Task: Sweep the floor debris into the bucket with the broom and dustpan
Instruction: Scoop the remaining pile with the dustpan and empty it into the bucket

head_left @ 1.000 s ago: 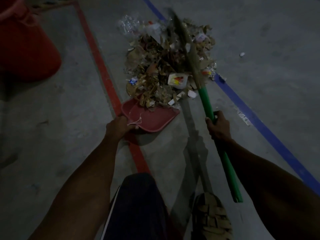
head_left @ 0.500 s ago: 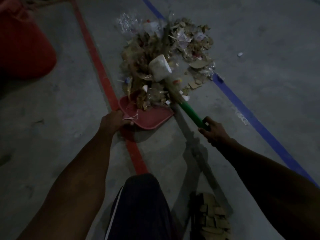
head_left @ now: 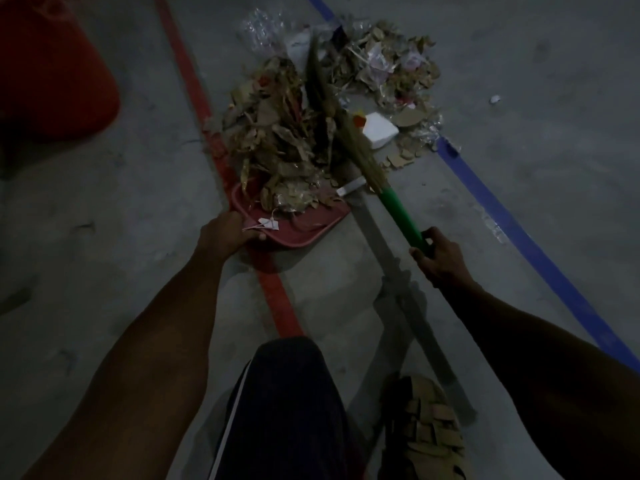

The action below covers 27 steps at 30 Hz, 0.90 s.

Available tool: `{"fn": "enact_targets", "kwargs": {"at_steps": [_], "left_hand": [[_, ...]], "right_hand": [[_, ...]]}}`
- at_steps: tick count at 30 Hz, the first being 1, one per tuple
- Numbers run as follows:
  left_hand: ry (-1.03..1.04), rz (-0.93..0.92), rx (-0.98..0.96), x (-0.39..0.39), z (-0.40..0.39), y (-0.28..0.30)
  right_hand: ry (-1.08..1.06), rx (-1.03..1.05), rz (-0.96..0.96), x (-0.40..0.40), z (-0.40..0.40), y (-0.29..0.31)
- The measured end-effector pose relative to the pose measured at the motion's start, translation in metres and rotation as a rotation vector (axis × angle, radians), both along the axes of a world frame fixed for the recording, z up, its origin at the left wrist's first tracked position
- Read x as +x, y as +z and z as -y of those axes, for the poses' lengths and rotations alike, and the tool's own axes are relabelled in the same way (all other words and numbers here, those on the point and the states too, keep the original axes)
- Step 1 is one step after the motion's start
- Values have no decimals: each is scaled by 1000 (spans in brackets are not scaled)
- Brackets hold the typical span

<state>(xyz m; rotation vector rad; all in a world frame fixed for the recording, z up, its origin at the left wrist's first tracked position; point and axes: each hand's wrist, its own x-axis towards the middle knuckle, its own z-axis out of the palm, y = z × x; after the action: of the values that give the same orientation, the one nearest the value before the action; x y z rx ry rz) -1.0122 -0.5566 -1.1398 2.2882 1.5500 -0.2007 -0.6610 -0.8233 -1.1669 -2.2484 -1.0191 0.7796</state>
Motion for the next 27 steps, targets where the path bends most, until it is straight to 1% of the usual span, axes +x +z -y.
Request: {"fn": "enact_targets", "kwargs": {"at_steps": [2,5,10,14,19,21,23,27], "left_hand": [[14,19,-1,-9,1,5],[56,37,-6,-27,0,9],[173,28,-13,-57,-2,8],[227,-4,-8,-68,-7,6],[229,-3,-14,-67,-20,2],[203,4,3,-61,-26,2],[170,6,19,-52,-33,3],[111,-67,29,-31,-42,9]], "right_hand": [[-15,-25,-24,-1,-5,0],[-23,-46,4,-6,-14,1],[-54,-31,51,-18,-36,2],[-64,-7,29,-23,-59,3],[-47,-64,-39,-20,-82,4],[-29,-76,-74,-17,-83,4],[10,-74,-67,-13,-80,4],[68,-87,-128,-6,-70,5]]}}
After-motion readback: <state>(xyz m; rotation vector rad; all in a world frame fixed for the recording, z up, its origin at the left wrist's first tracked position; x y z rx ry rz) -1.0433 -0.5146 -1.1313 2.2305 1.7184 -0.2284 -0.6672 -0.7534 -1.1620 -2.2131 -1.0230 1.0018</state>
